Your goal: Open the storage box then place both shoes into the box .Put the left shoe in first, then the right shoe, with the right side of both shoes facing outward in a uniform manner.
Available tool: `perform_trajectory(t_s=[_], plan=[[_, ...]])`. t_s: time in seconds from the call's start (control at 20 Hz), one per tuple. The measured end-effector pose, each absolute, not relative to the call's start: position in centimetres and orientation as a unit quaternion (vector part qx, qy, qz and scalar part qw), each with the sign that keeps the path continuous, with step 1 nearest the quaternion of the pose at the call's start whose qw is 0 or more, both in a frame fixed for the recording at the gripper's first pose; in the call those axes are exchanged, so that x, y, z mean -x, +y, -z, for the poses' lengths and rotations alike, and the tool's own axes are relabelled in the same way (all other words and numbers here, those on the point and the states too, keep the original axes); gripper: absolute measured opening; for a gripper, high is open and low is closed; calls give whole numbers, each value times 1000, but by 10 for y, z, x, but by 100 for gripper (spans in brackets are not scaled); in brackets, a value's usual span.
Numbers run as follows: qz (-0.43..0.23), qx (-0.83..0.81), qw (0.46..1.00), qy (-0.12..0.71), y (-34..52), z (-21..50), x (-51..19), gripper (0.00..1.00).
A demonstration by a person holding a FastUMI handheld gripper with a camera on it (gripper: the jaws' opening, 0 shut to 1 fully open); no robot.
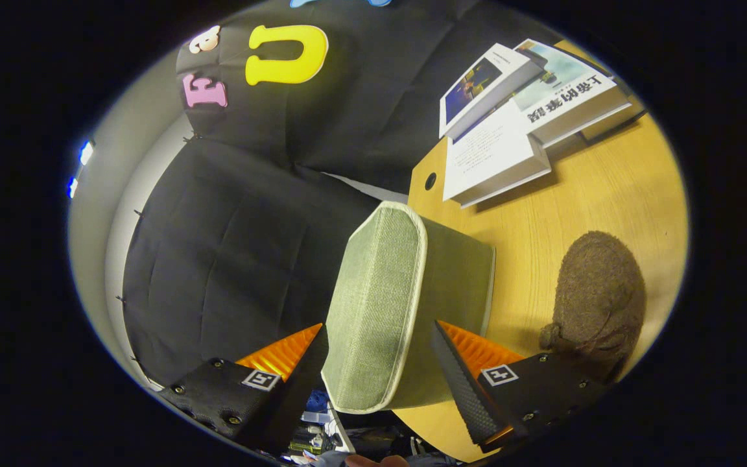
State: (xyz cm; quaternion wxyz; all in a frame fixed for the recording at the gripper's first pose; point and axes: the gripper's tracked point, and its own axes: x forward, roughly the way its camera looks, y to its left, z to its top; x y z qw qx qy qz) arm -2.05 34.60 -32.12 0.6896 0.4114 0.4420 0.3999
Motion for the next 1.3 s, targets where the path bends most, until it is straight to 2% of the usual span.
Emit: perform_trajectory(t_s=[0.3,0.4,0.45,0.5,0.6,0.65,0.75,0.85,0.95,1.3], plan=[[-427,-473,621,455,374,324,20,96],[-434,-468,620,456,376,327,20,95],[-436,-465,618,460,380,326,23,91],[-435,-478,608,461,381,322,22,85],[-423,-496,596,469,377,321,19,61],[-416,-509,592,466,375,319,14,49],[-416,-527,575,468,374,312,14,18],[-426,-520,573,470,365,303,16,8],[-435,-506,578,470,368,295,16,3],[-462,-456,609,456,374,246,17,3]])
